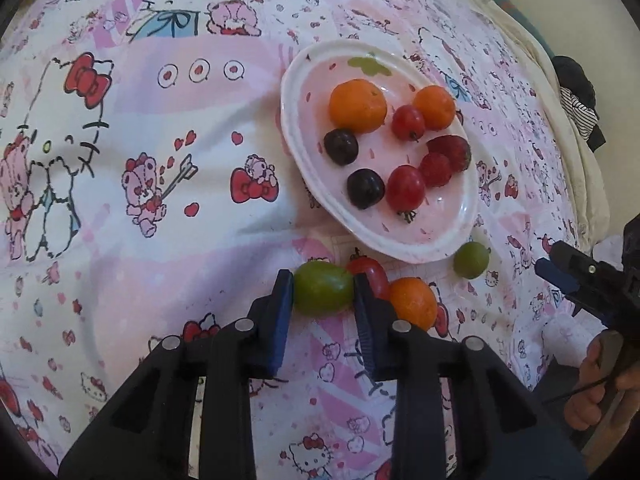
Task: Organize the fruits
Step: 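Grasp a green grape with the left tool while the right tool grasps a green lime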
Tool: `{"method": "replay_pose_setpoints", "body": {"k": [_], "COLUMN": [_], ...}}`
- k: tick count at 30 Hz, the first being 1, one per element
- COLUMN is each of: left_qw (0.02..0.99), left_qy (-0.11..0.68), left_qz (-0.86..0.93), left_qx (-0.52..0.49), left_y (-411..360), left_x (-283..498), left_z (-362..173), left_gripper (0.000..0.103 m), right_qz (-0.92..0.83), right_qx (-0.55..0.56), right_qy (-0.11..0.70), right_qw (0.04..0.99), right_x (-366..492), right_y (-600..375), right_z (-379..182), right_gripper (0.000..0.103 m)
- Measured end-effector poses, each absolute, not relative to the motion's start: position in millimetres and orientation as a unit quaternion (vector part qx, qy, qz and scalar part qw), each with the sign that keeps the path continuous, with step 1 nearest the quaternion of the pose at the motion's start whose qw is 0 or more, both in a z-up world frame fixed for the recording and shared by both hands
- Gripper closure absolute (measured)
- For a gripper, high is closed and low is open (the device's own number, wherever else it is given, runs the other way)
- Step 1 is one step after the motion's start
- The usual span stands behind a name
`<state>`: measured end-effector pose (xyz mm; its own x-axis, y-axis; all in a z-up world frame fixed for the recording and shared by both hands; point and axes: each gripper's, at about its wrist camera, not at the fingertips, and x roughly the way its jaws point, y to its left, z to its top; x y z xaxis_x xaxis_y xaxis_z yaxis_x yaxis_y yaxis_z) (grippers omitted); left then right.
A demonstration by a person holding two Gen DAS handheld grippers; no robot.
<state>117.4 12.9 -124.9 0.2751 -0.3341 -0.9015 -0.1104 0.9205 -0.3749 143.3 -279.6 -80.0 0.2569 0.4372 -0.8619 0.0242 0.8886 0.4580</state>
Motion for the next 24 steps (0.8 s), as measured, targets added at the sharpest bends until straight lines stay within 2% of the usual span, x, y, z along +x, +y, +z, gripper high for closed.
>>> {"method": "replay_pose_setpoints", "body": {"k": [10, 15, 17, 22, 24], "left_qw": [0.821, 0.829, 0.831, 0.837, 0.837], "left_qy": [0.558, 0.548, 0.545, 0.536, 0.538], "left_qz": [-0.033, -0.032, -0.033, -0.036, -0.036], "left_qx": [-0.121, -0.108, -0.107, -0.100, -0.095], "left_y": [18.8, 17.6, 17.1, 15.6, 13.8], "left_x": [106.3, 107.2, 107.6, 107.7, 109.4], "left_z": [-84.6, -78.0, -75.8, -71.0, -70.5], "left_gripper": [0.077, 0.077, 0.077, 0.077, 0.077], "right_qz": [0.133, 0.149, 0.163, 0.161, 0.169], "right_qx": [0.190, 0.132, 0.118, 0.090, 0.084], "right_qy": [0.631, 0.650, 0.652, 0.651, 0.651], "right_qw": [0.740, 0.734, 0.731, 0.736, 0.736], "right_x": [150.4, 157.5, 159.1, 161.3, 160.9], "right_y": [-269.6, -243.9, -235.1, -227.8, -226.6], "right_z": [-107.9, -125.5, -130.6, -136.5, -136.5], "right_gripper": [0.027, 0.029, 0.046, 0.059, 0.072]}}
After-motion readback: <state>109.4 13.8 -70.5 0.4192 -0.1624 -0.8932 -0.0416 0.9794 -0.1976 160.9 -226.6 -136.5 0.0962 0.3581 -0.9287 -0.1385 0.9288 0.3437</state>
